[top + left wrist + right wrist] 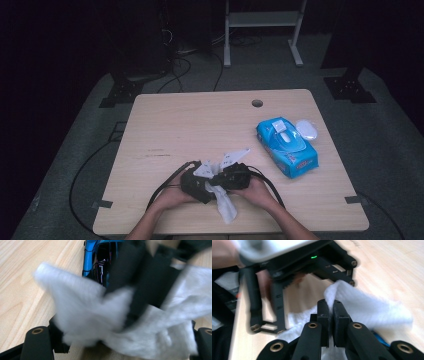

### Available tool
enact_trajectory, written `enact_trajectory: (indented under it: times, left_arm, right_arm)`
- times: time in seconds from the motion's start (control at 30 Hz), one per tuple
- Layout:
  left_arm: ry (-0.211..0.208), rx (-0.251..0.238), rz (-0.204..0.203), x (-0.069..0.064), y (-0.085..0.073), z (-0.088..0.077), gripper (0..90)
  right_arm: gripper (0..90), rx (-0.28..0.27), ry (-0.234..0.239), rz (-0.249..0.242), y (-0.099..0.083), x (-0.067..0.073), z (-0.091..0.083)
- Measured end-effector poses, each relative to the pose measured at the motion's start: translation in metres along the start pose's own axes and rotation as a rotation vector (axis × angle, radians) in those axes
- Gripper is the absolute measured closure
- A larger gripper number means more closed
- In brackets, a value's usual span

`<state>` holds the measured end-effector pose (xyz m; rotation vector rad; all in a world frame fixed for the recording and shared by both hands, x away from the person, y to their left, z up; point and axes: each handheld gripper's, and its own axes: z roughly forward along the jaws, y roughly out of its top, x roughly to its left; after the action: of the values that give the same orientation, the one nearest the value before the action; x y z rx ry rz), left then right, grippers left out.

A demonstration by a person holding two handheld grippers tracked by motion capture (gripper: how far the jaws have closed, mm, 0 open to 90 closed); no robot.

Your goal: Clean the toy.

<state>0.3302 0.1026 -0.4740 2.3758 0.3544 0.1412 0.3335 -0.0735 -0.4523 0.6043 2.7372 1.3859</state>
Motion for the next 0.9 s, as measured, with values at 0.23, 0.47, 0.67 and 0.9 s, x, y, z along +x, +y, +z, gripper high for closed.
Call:
enact_trajectory:
  times: [0.23,0.47,0.67,0.9]
  left_arm:
    - [0.0,0.003,0.001,0.0,0.0,0.0,23.7]
    - [0.003,0.0,0.004,0.0,0.0,0.0,23.7]
    - [0.004,0.002,0.004,0.0,0.001,0.001,23.7]
    - [0.003,0.0,0.004,0.0,0.0,0.0,23.7]
  right_arm:
    - [85.0,0.008,-0.063,-0.023,0.001,-0.002,-0.004]
    - [85.0,0.02,-0.112,0.001,-0.004,-0.016,-0.009]
    - [85.1,0.032,-0.156,0.014,-0.004,-0.024,-0.015]
    - [85.0,0.03,-0.124,-0.013,-0.002,-0.016,-0.006]
